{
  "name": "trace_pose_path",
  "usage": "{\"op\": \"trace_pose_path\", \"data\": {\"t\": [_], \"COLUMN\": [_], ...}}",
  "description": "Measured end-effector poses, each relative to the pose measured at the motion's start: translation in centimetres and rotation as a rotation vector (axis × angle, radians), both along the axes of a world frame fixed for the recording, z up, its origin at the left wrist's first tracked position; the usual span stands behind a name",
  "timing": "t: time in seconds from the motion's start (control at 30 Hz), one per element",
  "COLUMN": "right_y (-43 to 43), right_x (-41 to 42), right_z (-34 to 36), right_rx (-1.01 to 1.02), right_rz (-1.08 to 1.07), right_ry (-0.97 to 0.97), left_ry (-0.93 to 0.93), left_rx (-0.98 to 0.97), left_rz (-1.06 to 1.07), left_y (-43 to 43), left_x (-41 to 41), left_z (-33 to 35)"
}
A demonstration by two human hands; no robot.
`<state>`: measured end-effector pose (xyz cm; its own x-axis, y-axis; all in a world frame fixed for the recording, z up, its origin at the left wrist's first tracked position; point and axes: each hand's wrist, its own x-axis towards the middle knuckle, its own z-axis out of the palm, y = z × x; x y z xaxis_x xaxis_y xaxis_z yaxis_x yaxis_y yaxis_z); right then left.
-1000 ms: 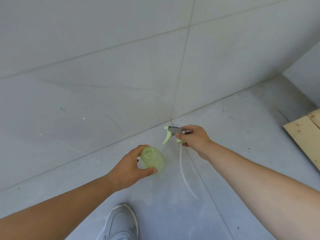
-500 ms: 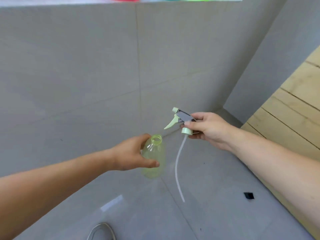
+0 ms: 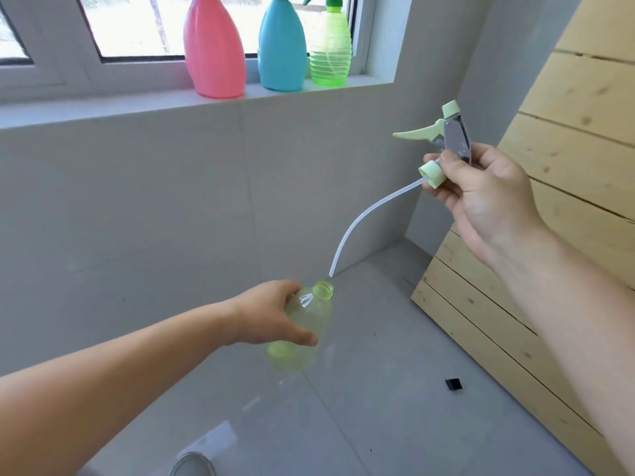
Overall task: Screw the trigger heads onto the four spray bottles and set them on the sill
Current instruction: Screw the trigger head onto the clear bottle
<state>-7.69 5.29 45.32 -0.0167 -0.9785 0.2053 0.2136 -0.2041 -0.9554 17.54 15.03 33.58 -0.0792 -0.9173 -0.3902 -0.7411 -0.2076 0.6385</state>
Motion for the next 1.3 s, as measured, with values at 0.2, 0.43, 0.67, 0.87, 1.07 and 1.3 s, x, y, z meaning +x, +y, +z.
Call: {"op": "trace_pose_path", "data": {"t": [0.2, 0.43, 0.67, 0.87, 1.07, 1.3], "right_y": [0.8, 2.6, 2.3, 1.8, 1.8, 2.0], "right_x": [0.6, 2.3, 2.8, 2.4, 2.7, 3.6], "right_z": [-1.8, -4.6, -5.2, -4.9, -5.4, -5.8], "right_rx": [0.015, 0.098, 0.048, 0.024, 0.029, 0.006], "right_rz": [0.047, 0.378, 0.491, 0.635, 0.612, 0.546], "right_ry": [0.104, 0.428, 0.533, 0.618, 0.691, 0.624], "left_ry": [0.077, 0.308, 0.358, 0.347, 0.347, 0.423], "left_rx": [0.001, -0.035, -0.107, -0.115, -0.070, -0.052], "left_rz": [0.000, 0.010, -0.020, -0.044, -0.063, -0.046], "left_y": [-0.3, -1.1, -1.4, -1.5, -1.4, -1.4], "left_x": [-0.8, -2.0, -2.6, -2.3, -2.2, -2.5], "left_z": [-0.2, 0.2, 0.6, 0.7, 0.6, 1.3]}}
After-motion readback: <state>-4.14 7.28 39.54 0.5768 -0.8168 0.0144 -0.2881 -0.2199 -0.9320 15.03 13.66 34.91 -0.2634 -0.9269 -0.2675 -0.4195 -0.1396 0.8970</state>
